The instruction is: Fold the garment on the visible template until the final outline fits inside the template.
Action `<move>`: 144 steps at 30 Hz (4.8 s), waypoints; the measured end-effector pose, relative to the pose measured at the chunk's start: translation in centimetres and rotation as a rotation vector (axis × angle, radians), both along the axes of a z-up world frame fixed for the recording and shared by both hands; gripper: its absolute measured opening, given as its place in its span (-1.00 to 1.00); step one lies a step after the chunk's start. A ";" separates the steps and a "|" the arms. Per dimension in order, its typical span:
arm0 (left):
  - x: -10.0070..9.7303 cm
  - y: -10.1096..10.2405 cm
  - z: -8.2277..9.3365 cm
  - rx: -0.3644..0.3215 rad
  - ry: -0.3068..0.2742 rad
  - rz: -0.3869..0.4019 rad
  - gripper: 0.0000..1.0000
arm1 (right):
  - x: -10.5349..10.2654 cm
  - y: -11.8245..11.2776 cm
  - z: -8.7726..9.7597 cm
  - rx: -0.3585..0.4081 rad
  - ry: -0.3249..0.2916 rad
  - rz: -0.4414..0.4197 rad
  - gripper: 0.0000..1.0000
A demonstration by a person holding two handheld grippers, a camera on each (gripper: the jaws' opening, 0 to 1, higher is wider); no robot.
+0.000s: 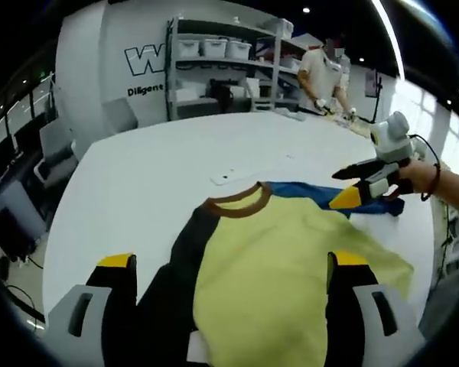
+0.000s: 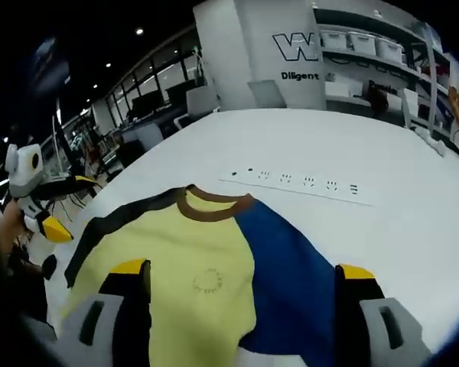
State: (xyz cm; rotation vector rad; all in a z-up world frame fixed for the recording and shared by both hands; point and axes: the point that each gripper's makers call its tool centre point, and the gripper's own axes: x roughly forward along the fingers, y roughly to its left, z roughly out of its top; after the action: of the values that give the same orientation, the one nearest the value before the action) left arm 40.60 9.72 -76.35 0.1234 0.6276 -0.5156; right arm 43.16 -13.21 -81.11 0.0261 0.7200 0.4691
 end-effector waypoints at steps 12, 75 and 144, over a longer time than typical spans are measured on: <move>-4.3 0.2 0.4 -0.014 0.010 0.006 0.98 | -2.4 -2.3 0.9 -0.009 -0.014 -0.004 0.96; -15.1 2.7 -0.2 0.029 0.065 -0.054 0.98 | -14.6 -22.9 -2.0 -0.273 0.084 -0.244 -1.00; -15.0 3.8 -2.2 0.050 0.095 -0.030 0.98 | -2.7 -34.9 -3.8 -0.351 -0.003 -0.460 -0.69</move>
State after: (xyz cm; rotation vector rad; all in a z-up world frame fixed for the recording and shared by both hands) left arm 25.61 13.52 -78.58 0.1567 0.7331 -0.5371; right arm 40.46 -48.07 -84.88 -0.1364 0.7583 -0.0994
